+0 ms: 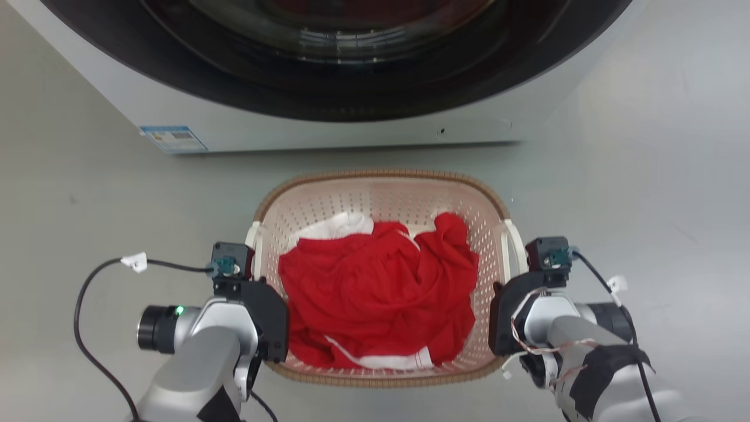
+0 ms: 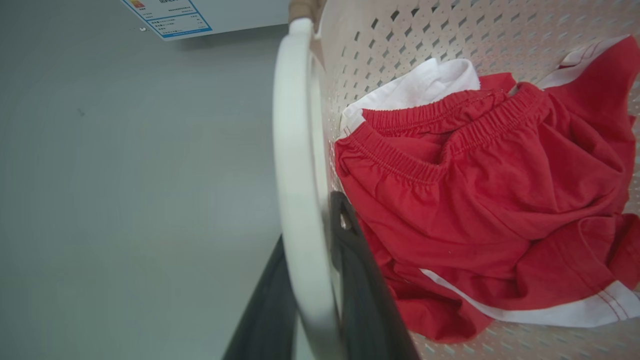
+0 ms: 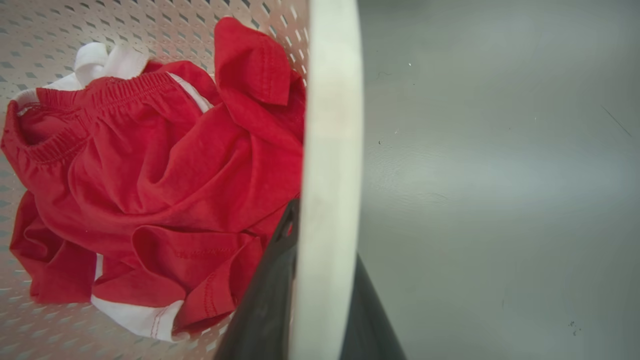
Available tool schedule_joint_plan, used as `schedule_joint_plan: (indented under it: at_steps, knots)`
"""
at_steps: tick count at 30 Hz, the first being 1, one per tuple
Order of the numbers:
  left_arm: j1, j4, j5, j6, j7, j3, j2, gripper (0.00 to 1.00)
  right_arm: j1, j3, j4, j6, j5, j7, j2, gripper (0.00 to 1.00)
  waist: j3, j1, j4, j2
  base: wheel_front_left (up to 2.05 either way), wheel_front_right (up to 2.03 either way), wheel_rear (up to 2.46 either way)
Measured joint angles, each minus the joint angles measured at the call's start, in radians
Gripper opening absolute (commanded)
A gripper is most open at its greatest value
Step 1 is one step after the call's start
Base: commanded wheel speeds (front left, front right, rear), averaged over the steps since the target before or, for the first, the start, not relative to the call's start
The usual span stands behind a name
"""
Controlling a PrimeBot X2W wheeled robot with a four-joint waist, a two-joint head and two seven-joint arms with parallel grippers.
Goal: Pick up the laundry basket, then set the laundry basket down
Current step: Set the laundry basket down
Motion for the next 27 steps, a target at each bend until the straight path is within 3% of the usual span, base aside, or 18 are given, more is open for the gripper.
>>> schedule_joint_plan:
  at_steps: [17,27]
  knots:
    - [-0.194,0.005,0.003,0.008,-0.040,0.033,0.008,0.00,-0.215,-0.002,0.033,-0.001,-0.041,-0.036,-0.001,0.00,0.254,0.0000,0.005,0.0000,0.00,0.00,0.00]
    - [-0.243,0.022,0.006,0.009,-0.072,0.040,0.007,0.00,-0.262,0.001,0.039,-0.001,-0.050,-0.069,-0.001,0.00,0.346,-0.0002,0.011,0.0000,0.00,0.00,0.00]
